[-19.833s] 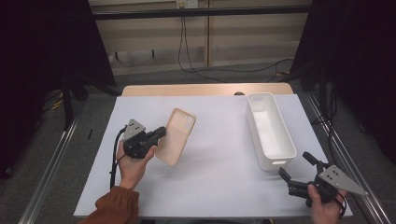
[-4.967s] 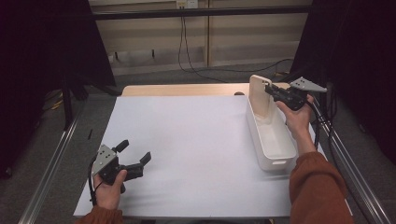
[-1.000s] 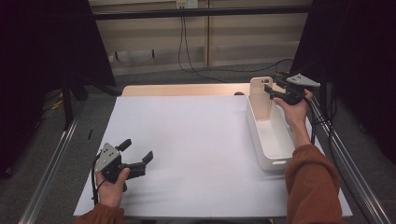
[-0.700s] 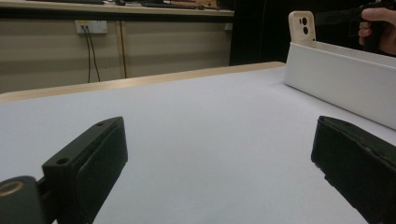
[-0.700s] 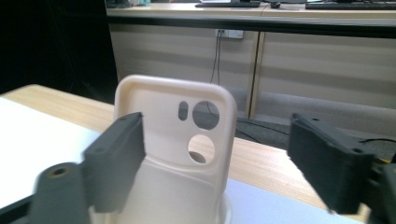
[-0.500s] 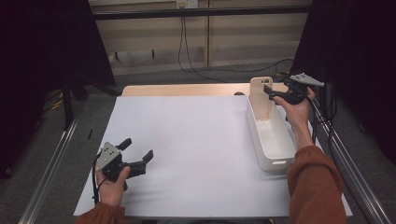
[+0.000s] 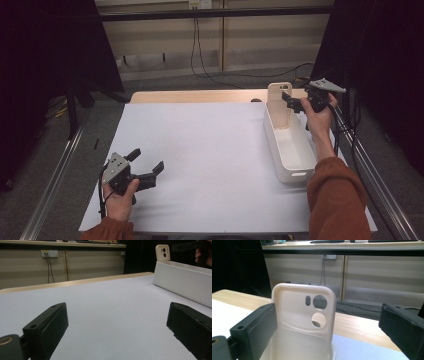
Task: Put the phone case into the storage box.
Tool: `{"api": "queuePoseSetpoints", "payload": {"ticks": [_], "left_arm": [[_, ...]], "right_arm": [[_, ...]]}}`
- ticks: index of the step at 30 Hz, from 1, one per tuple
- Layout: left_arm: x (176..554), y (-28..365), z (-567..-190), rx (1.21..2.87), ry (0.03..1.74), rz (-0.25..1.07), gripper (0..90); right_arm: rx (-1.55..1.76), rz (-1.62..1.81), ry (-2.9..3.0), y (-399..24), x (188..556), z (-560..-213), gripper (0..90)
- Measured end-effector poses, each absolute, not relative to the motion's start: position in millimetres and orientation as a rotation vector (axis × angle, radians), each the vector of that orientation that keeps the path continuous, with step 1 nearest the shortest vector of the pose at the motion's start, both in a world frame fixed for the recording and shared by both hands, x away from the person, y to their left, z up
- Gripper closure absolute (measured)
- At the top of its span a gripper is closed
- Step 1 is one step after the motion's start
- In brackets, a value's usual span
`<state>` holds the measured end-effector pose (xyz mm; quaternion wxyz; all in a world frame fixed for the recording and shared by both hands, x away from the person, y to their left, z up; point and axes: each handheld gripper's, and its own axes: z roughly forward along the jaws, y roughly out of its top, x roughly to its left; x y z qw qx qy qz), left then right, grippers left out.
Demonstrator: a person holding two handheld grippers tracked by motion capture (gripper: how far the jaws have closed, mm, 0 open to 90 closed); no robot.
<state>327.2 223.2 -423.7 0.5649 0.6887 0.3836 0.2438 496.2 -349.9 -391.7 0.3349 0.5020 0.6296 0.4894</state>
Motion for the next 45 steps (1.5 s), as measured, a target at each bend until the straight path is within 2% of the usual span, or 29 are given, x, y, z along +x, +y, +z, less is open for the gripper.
{"api": "queuePoseSetpoints", "payload": {"ticks": [20, 45], "left_arm": [[324.3, 224.6, -422.4, 1.616, 0.893, 0.573, 3.8], [323.8, 226.2, -422.1, 1.615, 0.896, 0.58, 3.7]], "right_arm": [[1.259, 1.315, 1.625, -346.1, 478.4, -371.5, 0.7], [1.239, 1.348, 1.613, -356.6, 440.5, -370.2, 0.1]]}}
